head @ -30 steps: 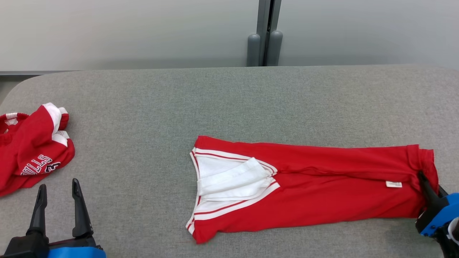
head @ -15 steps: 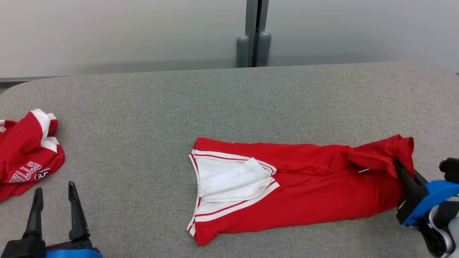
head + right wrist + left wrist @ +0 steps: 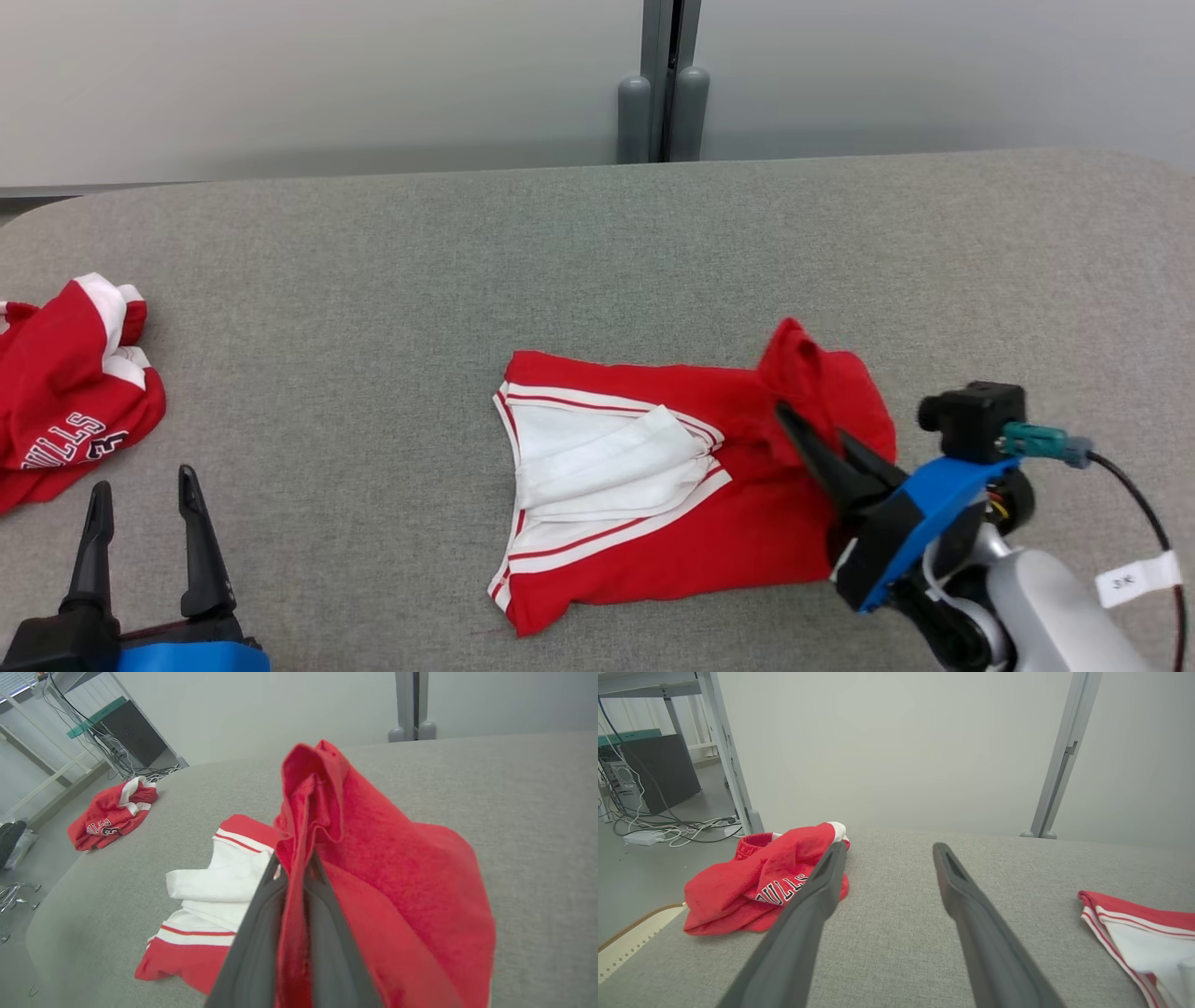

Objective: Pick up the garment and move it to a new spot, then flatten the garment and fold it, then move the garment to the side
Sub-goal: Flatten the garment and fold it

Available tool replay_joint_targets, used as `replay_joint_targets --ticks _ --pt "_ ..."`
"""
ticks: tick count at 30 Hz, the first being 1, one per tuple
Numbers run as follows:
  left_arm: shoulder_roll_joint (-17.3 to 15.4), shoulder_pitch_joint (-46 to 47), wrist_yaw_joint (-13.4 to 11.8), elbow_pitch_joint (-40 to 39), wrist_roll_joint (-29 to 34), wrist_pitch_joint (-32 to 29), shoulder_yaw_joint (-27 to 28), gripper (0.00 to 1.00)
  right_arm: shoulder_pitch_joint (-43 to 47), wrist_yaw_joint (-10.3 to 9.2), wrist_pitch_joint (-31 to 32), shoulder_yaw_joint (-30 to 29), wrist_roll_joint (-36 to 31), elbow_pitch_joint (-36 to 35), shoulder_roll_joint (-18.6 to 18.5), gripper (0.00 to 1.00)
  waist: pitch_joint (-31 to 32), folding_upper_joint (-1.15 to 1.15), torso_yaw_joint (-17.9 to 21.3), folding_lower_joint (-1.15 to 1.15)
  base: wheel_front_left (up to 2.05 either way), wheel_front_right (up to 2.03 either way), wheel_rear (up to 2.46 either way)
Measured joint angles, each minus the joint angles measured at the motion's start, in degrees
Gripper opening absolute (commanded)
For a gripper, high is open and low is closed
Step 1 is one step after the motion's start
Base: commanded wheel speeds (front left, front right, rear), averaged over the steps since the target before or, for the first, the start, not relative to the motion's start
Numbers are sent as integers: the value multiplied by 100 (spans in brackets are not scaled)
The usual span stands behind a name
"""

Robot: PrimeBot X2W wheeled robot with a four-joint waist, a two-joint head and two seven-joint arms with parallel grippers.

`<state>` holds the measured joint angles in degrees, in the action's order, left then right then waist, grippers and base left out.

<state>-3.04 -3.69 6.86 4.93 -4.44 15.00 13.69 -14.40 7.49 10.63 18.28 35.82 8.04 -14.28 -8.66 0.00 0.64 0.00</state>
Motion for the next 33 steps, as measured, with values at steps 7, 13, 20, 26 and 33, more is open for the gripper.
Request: replay_joint_targets --ticks 7,13,20,26,33 --pt "5 105 1 27 7 0 -94 100 -599 0 136 916 -131 134 550 0 -96 0 -143 0 0 0 0" --pt "7 198 8 81 4 0 -163 100 -1116 0 -80 1450 -90 781 924 0 -189 0 -295 0 0 0 0" --pt "9 285 9 131 -8 0 -192 100 -1448 0 -489 1789 25 1729 1076 14 -262 0 -425 0 0 0 0" --pt "9 292 8 169 -10 0 -178 100 -1624 -1 -1132 1851 83 2267 1116 100 -217 0 -405 0 0 0 0" --pt "11 276 -1 160 0 0 -146 100 -1704 -1 -2093 1124 19 2579 633 100 -49 0 -285 0 0 0 0"
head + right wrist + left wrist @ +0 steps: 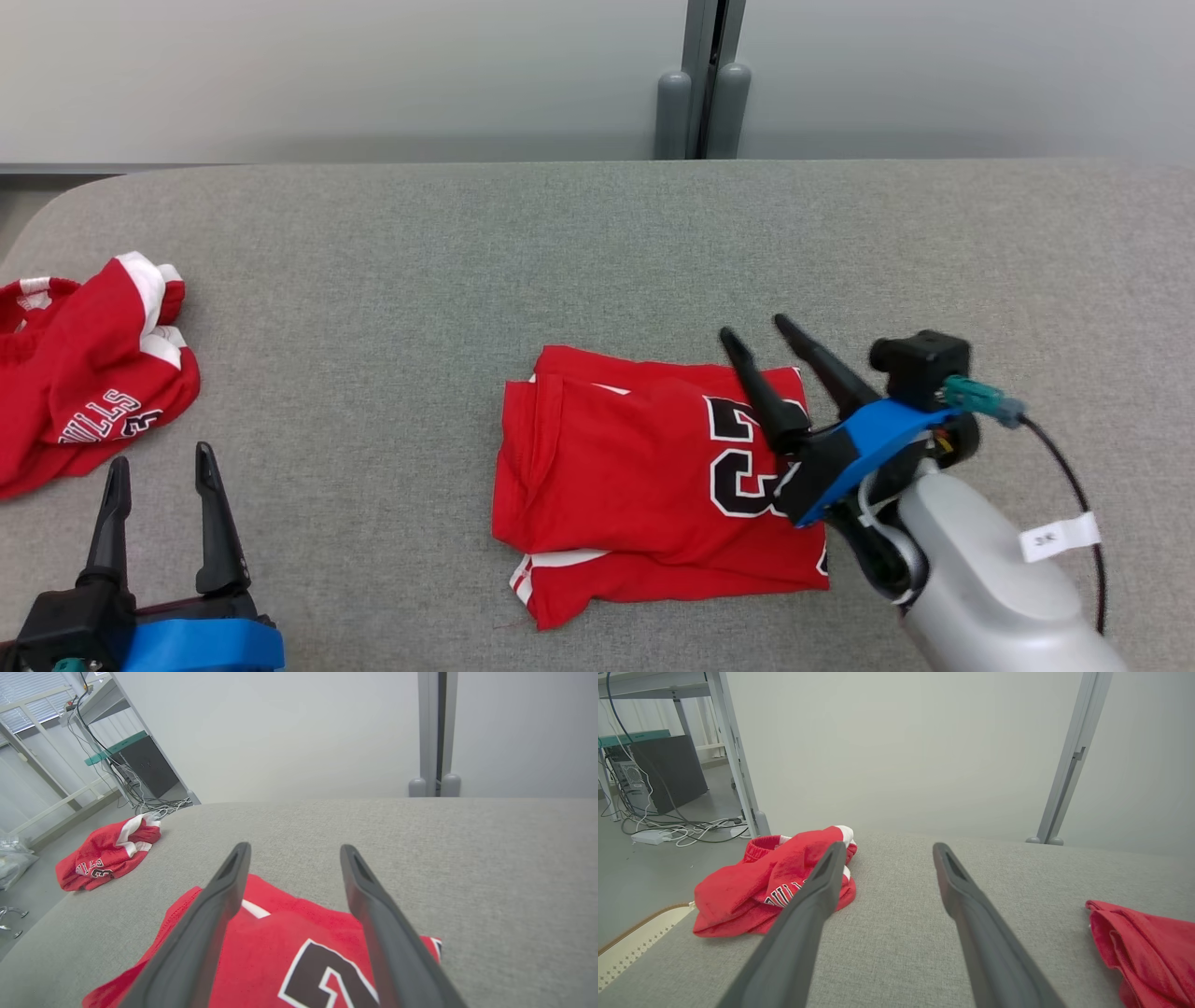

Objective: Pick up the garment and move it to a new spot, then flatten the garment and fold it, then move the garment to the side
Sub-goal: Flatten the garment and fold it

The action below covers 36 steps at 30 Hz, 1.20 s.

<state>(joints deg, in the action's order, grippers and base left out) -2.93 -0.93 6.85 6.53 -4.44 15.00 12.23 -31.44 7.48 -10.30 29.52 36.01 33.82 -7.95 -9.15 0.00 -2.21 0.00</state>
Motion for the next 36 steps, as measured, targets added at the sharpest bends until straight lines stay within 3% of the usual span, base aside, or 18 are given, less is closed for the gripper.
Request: replay_joint_targets --ticks 5,11,17,22,36 --pt "1 -28 0 -36 10 0 -7 100 222 0 -352 -564 -190 -142 -371 100 88 0 80 0 0 0 0" --pt "1 -131 -8 -44 42 0 -18 100 1039 1 -459 -1244 -643 -797 -583 100 254 0 107 0 0 0 0" --pt "2 -268 -27 -45 96 0 -14 100 2113 1 -469 -2113 -1272 -1816 -344 100 456 0 107 1 0 0 0" --pt "-12 -335 -30 -25 148 0 -16 100 2800 1 -471 -2554 -1690 -2249 -100 100 563 -1 77 1 0 0 0" --pt "-119 -379 2 94 101 -23 -336 100 3251 1 -474 -2685 -2112 -2374 188 100 801 0 -51 1 0 0 0"
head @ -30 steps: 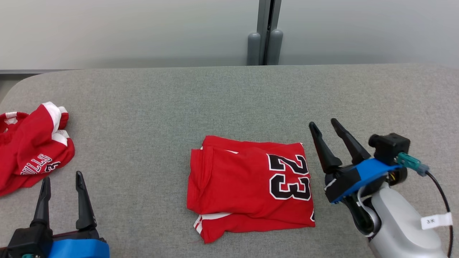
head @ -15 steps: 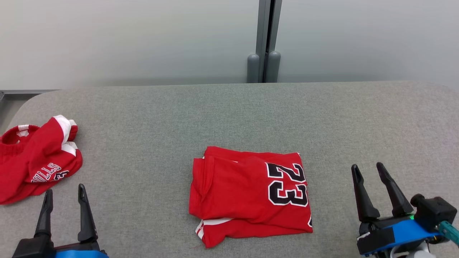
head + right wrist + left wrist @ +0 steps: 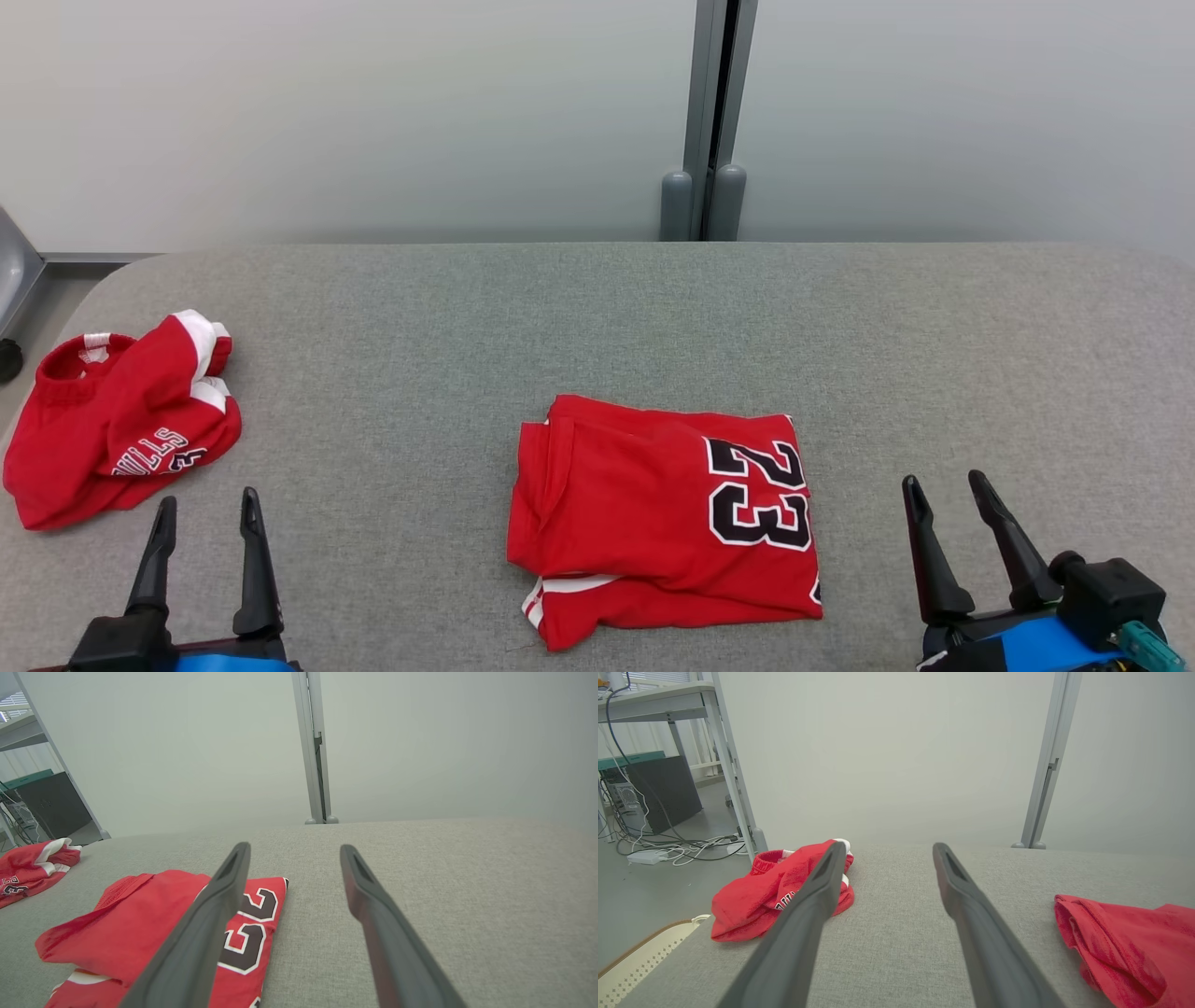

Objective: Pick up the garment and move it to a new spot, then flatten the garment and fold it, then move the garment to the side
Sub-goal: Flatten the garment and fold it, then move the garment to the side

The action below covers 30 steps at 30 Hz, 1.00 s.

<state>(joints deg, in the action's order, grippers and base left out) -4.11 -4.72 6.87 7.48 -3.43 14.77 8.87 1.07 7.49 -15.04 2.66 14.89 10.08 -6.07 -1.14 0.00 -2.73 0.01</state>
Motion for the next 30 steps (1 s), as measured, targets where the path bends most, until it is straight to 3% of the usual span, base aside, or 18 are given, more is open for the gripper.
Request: replay_joint_targets --ticks 30 --pt "-214 -91 -29 -34 -323 -335 -269 100 37 -1 160 32 -151 137 -4 100 51 0 79 -1 0 0 0"
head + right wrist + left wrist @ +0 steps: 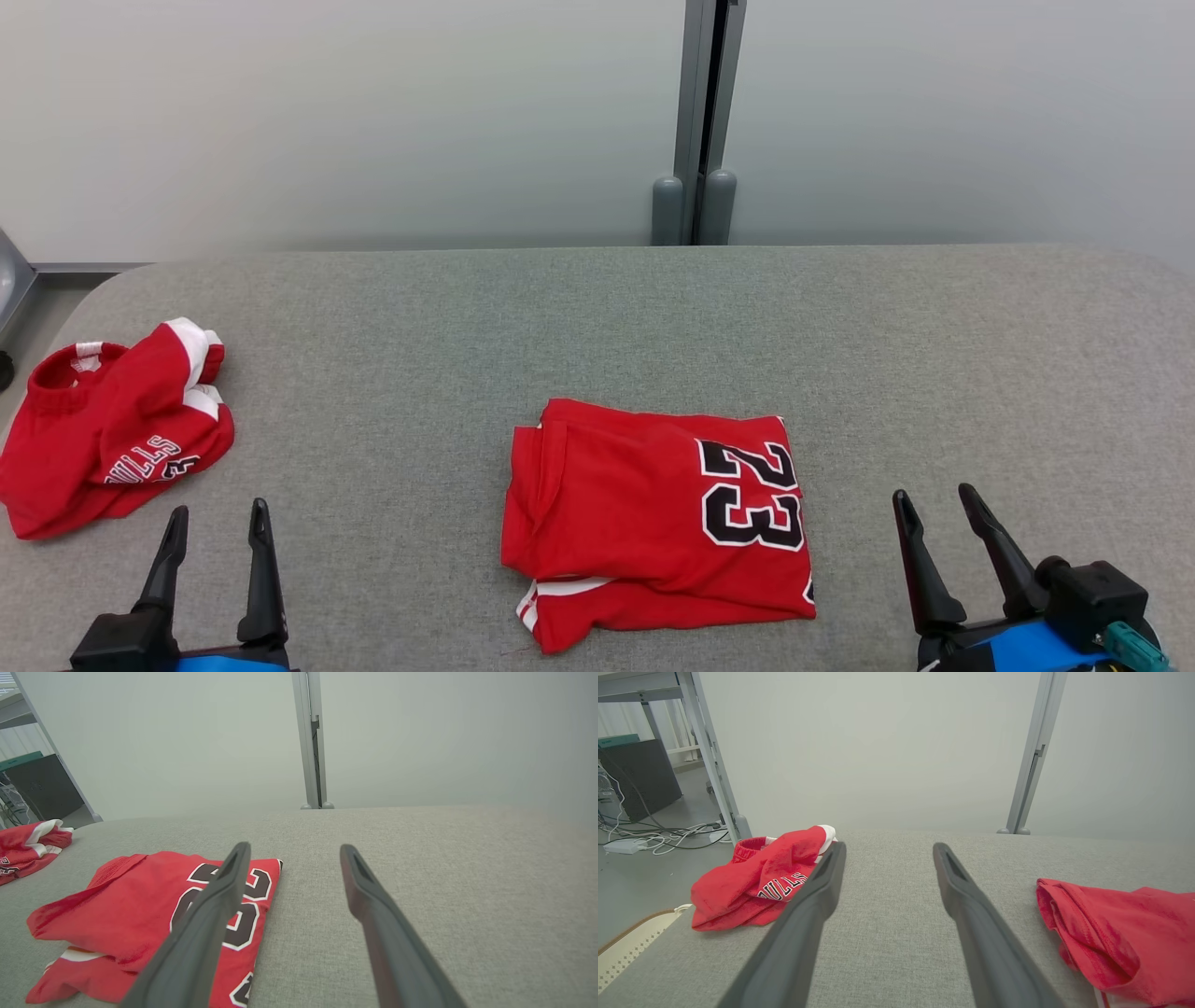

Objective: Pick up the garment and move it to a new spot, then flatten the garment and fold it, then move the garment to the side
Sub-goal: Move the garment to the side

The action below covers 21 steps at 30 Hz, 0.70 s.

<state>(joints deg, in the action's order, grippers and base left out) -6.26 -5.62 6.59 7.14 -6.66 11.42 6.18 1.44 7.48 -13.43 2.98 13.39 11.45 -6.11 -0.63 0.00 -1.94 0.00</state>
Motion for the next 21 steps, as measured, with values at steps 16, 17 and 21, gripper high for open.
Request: replay_joint_targets --ticks 16,17,21 --pt "-14 -14 -100 -43 -92 -23 -86 100 -338 1 79 286 -73 -38 -78 100 -54 0 -2 0 0 0 0" --pt "-15 -9 -101 -45 -97 -23 -93 100 -495 1 123 353 -73 -38 -109 100 -87 0 0 0 0 0 0" --pt "-14 107 -107 -44 -102 -7 -142 100 -1201 1 422 672 -69 180 -233 100 -237 0 -17 0 0 0 0"
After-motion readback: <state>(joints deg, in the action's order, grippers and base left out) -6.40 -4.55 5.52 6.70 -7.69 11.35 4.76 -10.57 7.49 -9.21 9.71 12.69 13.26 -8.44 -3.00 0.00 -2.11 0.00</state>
